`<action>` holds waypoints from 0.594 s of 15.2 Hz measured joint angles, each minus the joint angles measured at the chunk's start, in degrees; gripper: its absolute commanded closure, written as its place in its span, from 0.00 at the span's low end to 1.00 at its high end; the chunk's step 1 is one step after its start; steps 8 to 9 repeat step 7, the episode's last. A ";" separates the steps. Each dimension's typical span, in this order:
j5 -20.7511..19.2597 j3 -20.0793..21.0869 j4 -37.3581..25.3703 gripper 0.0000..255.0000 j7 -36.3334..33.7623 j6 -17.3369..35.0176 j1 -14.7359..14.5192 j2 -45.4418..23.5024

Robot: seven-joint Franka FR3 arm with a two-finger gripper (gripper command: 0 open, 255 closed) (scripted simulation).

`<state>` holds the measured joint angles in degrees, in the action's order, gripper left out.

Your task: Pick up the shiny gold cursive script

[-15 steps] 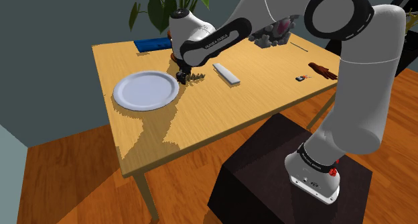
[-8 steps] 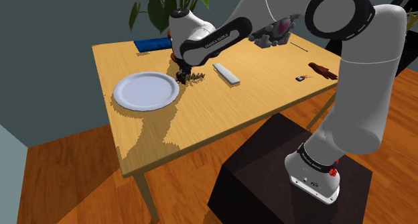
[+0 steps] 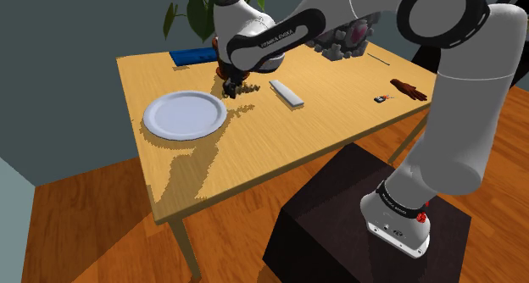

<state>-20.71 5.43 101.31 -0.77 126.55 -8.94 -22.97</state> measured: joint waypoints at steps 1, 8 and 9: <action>0.21 0.05 -0.28 1.00 0.38 -0.64 0.11 0.43; 1.08 0.38 -1.98 1.00 1.52 -4.05 0.13 2.27; 1.08 0.38 -1.98 1.00 1.52 -4.05 0.13 2.27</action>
